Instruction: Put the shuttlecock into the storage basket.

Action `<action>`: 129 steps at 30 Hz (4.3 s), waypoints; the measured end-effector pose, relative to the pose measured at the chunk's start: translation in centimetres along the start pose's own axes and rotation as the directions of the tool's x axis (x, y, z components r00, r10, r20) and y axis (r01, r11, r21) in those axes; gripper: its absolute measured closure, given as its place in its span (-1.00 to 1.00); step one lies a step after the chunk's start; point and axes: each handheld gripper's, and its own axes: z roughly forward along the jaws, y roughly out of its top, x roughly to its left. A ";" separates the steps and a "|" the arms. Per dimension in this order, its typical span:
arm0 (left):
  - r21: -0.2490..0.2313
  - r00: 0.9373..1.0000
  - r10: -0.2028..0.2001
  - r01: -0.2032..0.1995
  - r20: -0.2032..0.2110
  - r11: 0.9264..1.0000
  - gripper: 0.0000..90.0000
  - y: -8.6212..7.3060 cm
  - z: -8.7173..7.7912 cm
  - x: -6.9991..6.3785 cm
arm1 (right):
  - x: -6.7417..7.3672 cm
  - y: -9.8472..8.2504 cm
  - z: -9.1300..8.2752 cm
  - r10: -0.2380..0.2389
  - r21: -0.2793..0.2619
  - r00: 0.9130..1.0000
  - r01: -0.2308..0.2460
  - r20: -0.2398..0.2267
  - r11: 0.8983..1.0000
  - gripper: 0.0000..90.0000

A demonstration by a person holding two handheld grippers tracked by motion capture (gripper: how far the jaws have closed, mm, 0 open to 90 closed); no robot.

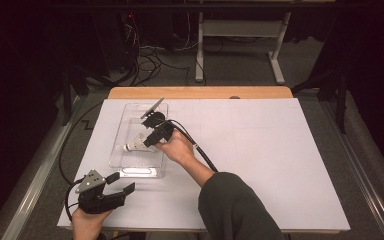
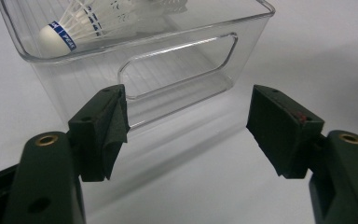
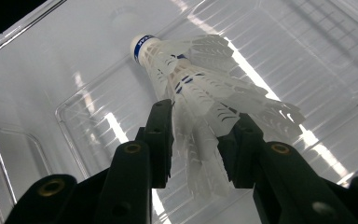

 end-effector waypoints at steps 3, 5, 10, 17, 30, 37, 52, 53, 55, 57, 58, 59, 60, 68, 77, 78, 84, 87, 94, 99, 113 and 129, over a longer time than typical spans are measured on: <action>0.001 1.000 -0.001 0.001 0.000 1.000 -0.33 0.0 0.0 0.0 | -0.1 -0.1 -0.3 0.003 -0.002 1.000 -0.003 0.001 1.000 0.49; 0.000 1.000 0.000 0.000 0.000 1.000 -0.33 0.0 0.0 0.0 | -0.2 -0.2 -0.4 0.008 -0.004 1.000 -0.008 0.002 1.000 0.49; 0.001 1.000 0.001 -0.001 -0.001 1.000 -0.33 0.0 0.0 0.0 | -0.5 -0.6 -0.8 0.020 -0.016 1.000 -0.020 0.003 1.000 0.50; 0.001 1.000 0.002 -0.002 0.000 1.000 -0.33 0.0 0.1 -0.1 | -1.0 -1.0 -1.4 0.031 -0.024 0.999 -0.031 -0.005 0.999 0.63; 0.002 1.000 0.003 -0.003 0.000 1.000 -0.33 0.0 0.1 -0.1 | -1.0 -1.4 -2.1 0.032 -0.020 0.999 -0.032 -0.007 0.999 0.74; 0.002 1.000 0.002 -0.002 -0.003 1.000 -0.34 0.0 0.1 -0.1 | -1.0 -1.6 -2.4 0.033 -0.025 0.999 -0.033 0.008 0.999 0.84; 0.004 1.000 0.005 -0.005 0.000 1.000 -0.34 0.0 0.1 -0.1 | -0.8 -1.6 -2.8 0.025 -0.033 0.999 -0.025 0.020 0.999 0.75; 0.004 1.000 0.006 -0.006 0.000 1.000 -0.34 0.0 0.2 -0.1 | -0.8 -1.7 -2.9 0.023 -0.037 1.000 -0.023 0.019 0.999 0.75; 0.006 1.000 0.007 -0.007 -0.001 1.000 -0.34 0.0 0.2 -0.1 | -0.9 -1.8 -3.3 0.025 -0.055 1.000 -0.024 0.017 0.998 0.74; 0.002 1.000 -0.001 0.001 -0.001 1.000 -0.33 0.0 0.1 0.0 | -1.0 -1.9 -3.7 0.025 -0.066 1.000 -0.025 0.012 0.998 0.71; 0.001 1.000 -0.004 0.004 -0.001 1.000 -0.33 0.0 0.1 0.0 | -1.0 -2.0 -3.8 0.032 -0.076 0.999 -0.031 0.012 0.997 0.71; 0.001 1.000 -0.003 0.003 -0.002 1.000 -0.33 0.0 0.1 0.0 | -1.1 -2.1 -3.9 0.027 -0.078 1.000 -0.026 0.012 0.997 0.70; 0.001 1.000 -0.003 0.003 -0.003 1.000 -0.33 0.0 0.1 0.0 | -1.2 -2.2 -4.0 0.029 -0.085 1.000 -0.028 0.011 0.996 0.70; 0.003 1.000 -0.005 0.005 -0.002 1.000 -0.34 0.0 0.2 0.0 | -1.6 -3.0 -4.6 0.042 -0.123 0.999 -0.041 0.004 0.992 0.62; 0.006 1.000 -0.004 0.004 -0.004 1.000 -0.33 0.0 0.2 0.1 | -2.3 -3.7 -5.1 0.052 -0.150 0.999 -0.052 -0.001 0.987 0.58; 0.006 1.000 -0.004 0.004 -0.003 1.000 -0.33 0.0 0.2 0.1 | -2.3 -3.8 -5.2 0.051 -0.154 0.999 -0.051 -0.002 0.987 0.58; 0.007 1.000 -0.004 0.004 -0.003 1.000 -0.34 0.0 0.2 0.0 | -2.6 -4.1 -5.5 0.055 -0.165 0.999 -0.054 -0.002 0.985 0.57; 0.007 1.000 -0.004 0.004 -0.003 1.000 -0.34 0.0 0.2 0.1 | -2.8 -4.3 -5.7 0.057 -0.173 0.998 -0.056 -0.003 0.983 0.57; 0.009 1.000 -0.002 0.002 -0.002 1.000 -0.33 0.0 0.2 0.1 | -3.4 -5.1 -6.1 0.063 -0.187 0.998 -0.062 0.002 0.980 0.55; 0.011 1.000 -0.002 0.002 -0.003 1.000 -0.33 0.0 0.3 0.1 | -3.9 -5.8 -6.6 0.081 -0.204 0.997 -0.079 0.003 0.976 0.52; 0.011 1.000 -0.006 0.006 -0.003 1.000 -0.34 0.0 0.4 0.0 | -5.3 -7.6 -7.8 0.108 -0.241 0.994 -0.102 0.014 0.965 0.46; 0.011 1.000 -0.011 0.011 -0.006 1.000 -0.34 0.0 0.4 0.1 | -6.6 -9.5 -9.4 0.141 -0.272 0.990 -0.130 0.022 0.953 0.46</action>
